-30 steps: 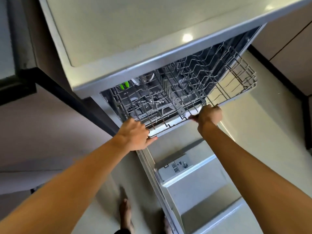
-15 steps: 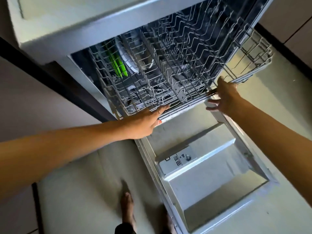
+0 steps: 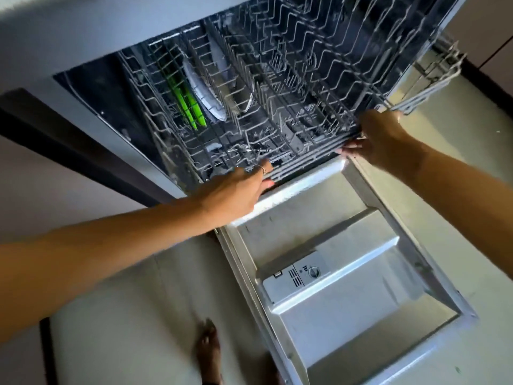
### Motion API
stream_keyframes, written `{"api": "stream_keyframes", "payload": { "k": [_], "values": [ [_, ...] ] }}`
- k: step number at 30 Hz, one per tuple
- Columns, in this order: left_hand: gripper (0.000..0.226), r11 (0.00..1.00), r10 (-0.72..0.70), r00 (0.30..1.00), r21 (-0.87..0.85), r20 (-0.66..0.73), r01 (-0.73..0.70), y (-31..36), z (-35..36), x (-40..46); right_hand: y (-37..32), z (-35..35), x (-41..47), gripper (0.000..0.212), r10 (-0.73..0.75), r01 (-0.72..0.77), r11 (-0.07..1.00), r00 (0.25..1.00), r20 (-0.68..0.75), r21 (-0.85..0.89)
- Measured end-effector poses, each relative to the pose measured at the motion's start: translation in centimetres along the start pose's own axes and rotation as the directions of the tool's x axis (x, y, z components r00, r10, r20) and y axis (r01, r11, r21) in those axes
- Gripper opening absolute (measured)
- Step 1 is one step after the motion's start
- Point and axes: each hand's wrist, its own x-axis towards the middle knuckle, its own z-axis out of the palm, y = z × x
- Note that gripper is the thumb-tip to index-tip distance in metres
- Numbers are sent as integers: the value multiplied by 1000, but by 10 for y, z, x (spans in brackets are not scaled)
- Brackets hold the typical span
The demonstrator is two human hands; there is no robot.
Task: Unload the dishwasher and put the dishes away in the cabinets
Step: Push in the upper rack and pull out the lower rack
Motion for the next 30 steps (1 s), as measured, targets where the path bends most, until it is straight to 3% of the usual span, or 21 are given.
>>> {"api": "stream_keyframes", "payload": {
  "k": [1, 4, 7, 11, 13, 18, 21, 23, 26, 28, 30],
  "values": [
    [43, 1000, 1, 1000, 21, -22, 0, -8, -2, 2, -1, 7, 5, 10, 3, -3, 1000, 1000, 14, 13],
    [38, 997, 45, 996, 65, -81, -40, -28, -12, 6, -3, 25, 20, 30, 14, -14, 999, 1000, 10, 28],
    [41, 995, 56, 990, 87, -127, -45, -49, -16, 17, -13, 39, 34, 19, 17, -17, 998, 1000, 7, 53],
    [45, 989, 32, 992, 146, -125, -14, -78, -20, 44, -39, 54, 53, 21, -23, 7, 996, 985, 168, 94],
    [46, 987, 56, 988, 154, -141, -33, -86, -21, 51, -42, 58, 63, 14, -38, 29, 997, 990, 139, 70],
    [41, 985, 89, 993, 154, -80, -76, -86, -24, 49, -39, 64, 61, 45, -45, 58, 981, 996, 75, -184],
    [66, 924, 178, 968, 369, -175, -103, -83, -28, 41, -31, 66, 58, 62, -182, 192, 958, 981, 62, -213],
    [87, 805, 237, 954, 587, -181, -89, -80, -20, 36, -16, 65, 61, 79, -312, 308, 933, 950, 9, -188],
    [84, 628, 356, 930, 759, -86, -171, -73, 7, 33, 18, 70, 50, 87, -400, 386, 902, 916, -34, -193],
    [85, 642, 353, 935, 720, 27, -263, -71, 28, 31, 48, 74, 40, 75, -428, 401, 875, 903, -47, -273],
    [84, 678, 257, 954, 674, 155, -292, -76, 47, 30, 76, 77, 42, 70, -397, 357, 845, 918, -20, -399]
  ]
}}
